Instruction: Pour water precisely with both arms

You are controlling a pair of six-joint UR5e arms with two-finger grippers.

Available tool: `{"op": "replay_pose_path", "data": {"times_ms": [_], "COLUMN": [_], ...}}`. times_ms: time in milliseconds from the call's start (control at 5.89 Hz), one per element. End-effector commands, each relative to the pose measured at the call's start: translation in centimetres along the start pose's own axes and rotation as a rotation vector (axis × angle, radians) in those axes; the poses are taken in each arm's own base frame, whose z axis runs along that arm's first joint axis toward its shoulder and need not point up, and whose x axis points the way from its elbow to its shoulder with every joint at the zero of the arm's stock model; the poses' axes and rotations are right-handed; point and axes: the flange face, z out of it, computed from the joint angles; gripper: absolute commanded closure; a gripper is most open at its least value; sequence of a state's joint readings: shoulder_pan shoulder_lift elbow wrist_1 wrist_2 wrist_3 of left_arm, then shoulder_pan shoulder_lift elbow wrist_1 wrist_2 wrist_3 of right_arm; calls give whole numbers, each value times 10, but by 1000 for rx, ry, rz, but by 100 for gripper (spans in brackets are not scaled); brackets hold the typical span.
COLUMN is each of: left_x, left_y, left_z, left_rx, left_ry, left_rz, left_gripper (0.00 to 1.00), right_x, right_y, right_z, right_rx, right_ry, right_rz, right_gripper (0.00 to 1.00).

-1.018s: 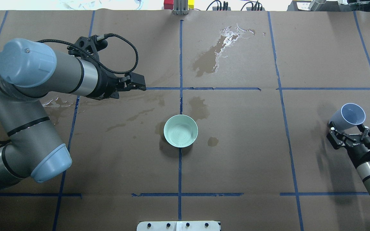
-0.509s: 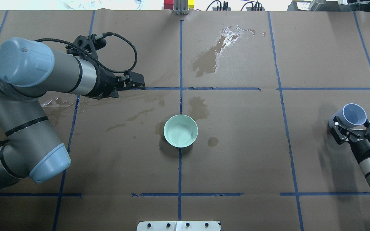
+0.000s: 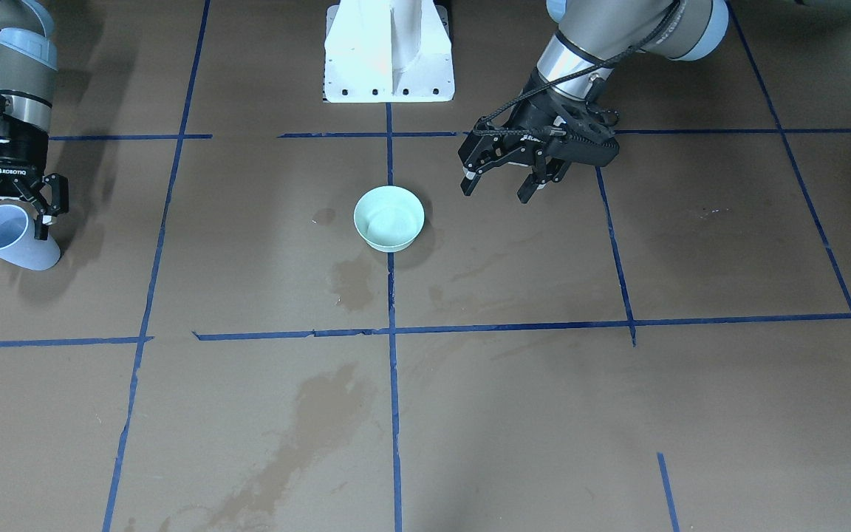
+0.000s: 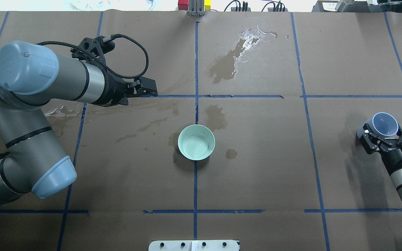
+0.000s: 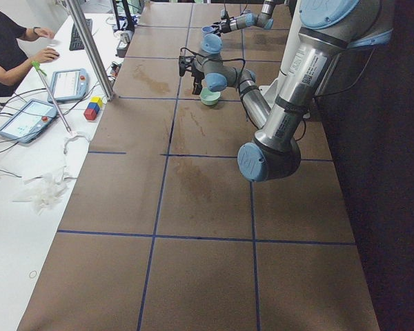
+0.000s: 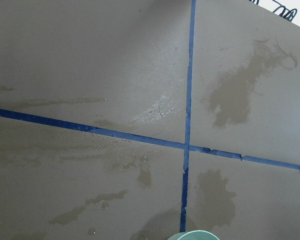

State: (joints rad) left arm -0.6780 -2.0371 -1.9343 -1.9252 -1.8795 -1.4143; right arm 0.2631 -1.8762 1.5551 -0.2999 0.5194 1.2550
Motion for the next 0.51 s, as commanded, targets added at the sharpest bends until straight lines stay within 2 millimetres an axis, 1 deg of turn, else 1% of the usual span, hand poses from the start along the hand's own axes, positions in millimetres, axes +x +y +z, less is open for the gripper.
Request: {"op": "replay_pose_path", "data": {"times_ms": [0,339], "left_x": [0,4], "left_y": [0,2], "left_z": [0,-7], "left_rx": [0,2], "left_ry": [0,13], "left_rz": [0,4], "left_gripper": [0,0], "right_x": [-9,2], "right_y": [-2,8], "right_z": [4,6], "right_rx": [8,5], "right_ry": [-3,3], "right_rz": [19,14], "right_gripper": [2,2]}}
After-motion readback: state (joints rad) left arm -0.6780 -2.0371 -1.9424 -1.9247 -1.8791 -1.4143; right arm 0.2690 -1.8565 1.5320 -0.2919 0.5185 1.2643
